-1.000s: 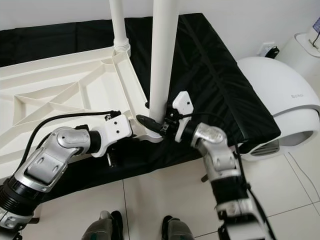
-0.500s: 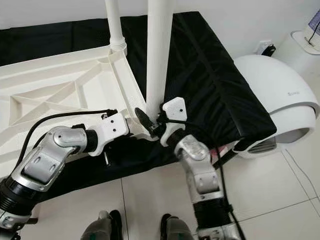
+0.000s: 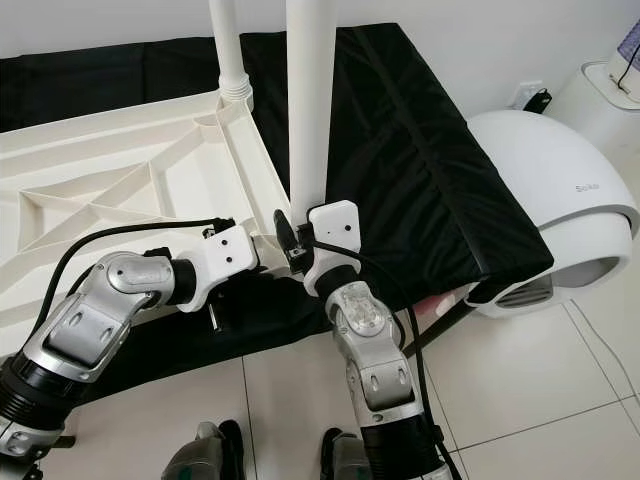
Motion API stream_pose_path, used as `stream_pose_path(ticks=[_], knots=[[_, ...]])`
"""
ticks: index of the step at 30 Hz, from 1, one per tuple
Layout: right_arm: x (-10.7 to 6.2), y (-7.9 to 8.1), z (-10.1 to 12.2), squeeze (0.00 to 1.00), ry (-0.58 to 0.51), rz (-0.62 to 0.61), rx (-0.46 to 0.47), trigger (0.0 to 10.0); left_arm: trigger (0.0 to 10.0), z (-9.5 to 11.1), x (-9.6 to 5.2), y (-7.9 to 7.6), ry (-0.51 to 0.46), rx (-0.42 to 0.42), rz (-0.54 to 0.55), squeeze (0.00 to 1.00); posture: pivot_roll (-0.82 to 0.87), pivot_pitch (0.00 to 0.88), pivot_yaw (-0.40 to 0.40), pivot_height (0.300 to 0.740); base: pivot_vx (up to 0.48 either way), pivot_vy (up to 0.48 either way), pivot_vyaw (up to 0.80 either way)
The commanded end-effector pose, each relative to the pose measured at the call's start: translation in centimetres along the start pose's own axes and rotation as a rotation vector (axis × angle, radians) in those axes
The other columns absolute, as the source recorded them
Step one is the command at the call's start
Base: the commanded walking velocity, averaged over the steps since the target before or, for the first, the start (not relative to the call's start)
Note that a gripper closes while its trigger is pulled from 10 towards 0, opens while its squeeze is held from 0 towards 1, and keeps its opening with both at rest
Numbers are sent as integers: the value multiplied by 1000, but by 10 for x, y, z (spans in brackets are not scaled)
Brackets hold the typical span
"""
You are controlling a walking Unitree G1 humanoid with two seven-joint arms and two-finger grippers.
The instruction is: Building children table
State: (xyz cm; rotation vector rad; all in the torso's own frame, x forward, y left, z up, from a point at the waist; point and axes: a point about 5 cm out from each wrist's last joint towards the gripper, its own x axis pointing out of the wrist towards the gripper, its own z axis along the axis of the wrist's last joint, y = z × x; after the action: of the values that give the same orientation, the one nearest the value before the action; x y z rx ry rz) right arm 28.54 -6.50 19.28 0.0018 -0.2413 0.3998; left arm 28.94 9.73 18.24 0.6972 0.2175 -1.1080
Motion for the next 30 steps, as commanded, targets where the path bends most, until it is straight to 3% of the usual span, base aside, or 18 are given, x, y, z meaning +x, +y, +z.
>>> stream_pose_path(ticks=[1, 4, 5, 10, 18, 22, 24, 26, 30], knots=[[-3, 16, -15, 0, 72, -1, 98, 9922, 10000, -17, 10, -12, 68, -44, -40, 0, -2, 228, -31, 740, 0, 0, 0], [-4, 10, -13, 0, 69, 2, 112, 10000, 10000, -17, 10, -12, 69, -43, -41, 0, -5, 224, -33, 740, 0, 0, 0], [-5, 8, -12, 1000, 63, 10, 116, 10000, 10000, -18, 10, -12, 68, -42, -42, 0, -6, 222, -33, 740, 0, 0, 0], [-7, 1, -9, 1000, 46, 36, 124, 10000, 10000, -17, 11, -12, 67, -41, -42, 0, -7, 219, -34, 740, 0, 0, 0], [-10, -17, -4, 1000, 6, 208, 111, 10000, 10000, -17, 12, -13, 65, -39, -44, 0, -9, 208, -35, 740, 0, 0, 0], [-4, -38, -2, 1000, 5, 283, 68, 10000, 10000, -17, 13, -12, 64, -36, -45, 0, -9, 196, -33, 740, 0, 0, 0], [-4, -38, -2, 1000, 5, 283, 68, 10000, 10000, -17, 13, -12, 64, -36, -45, 0, -9, 196, -33, 740, 0, 0, 0], [2, -54, -1, 1000, 14, 359, 42, 10000, 10000, -17, 13, -12, 64, -32, -45, 0, -8, 189, -31, 740, 0, 0, 0], [6, -62, -1, 1000, 28, 455, 30, 10000, 10000, -17, 13, -12, 63, -29, -46, 0, -7, 186, -30, 740, 0, 0, 0]])
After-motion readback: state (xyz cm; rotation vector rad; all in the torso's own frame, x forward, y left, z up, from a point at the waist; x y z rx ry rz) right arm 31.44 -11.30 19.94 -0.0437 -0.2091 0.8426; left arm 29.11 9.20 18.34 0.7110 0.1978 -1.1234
